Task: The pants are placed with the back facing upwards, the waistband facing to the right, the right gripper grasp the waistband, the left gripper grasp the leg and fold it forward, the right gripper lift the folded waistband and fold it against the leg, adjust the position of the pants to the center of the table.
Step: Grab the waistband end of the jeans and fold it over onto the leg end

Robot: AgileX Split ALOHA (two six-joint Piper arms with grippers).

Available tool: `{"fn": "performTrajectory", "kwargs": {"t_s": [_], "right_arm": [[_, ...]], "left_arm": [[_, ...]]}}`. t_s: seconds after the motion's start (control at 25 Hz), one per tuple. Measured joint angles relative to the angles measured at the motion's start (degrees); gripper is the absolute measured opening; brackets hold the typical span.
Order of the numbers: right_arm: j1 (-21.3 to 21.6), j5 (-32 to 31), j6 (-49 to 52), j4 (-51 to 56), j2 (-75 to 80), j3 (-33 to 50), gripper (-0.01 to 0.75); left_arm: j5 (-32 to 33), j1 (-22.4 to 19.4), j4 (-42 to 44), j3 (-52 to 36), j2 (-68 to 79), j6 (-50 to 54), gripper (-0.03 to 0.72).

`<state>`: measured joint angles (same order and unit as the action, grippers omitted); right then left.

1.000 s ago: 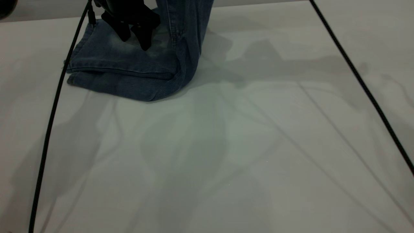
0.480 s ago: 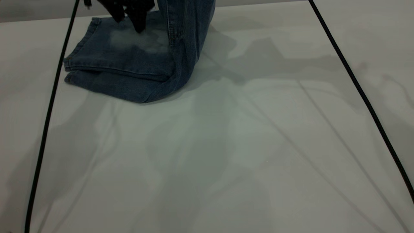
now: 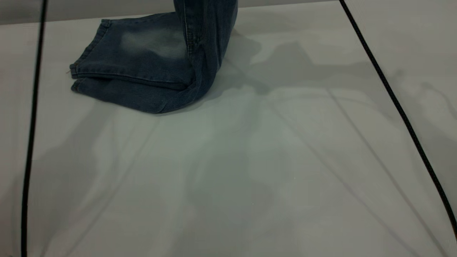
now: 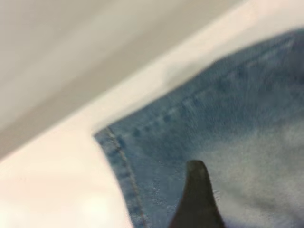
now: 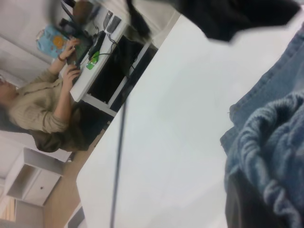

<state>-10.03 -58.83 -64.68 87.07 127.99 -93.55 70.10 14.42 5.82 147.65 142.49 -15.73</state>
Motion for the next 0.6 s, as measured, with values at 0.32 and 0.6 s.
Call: {"fn": "performTrajectory", "kwargs": {"t_s": [0.32,0.6], "right_arm": [[-6.62,7.91,-1.58,0.20,0.16,0.00,0.086],[-12.55,14.40,-1.74,4.00,2.50,0.00,0.086]], "left_arm": [[0.11,0.55,-1.16,0.04,-12.42,0.82,0.498],[0.05,1.83,-2.10,0.06,-19.09,1.39,0.498]]}}
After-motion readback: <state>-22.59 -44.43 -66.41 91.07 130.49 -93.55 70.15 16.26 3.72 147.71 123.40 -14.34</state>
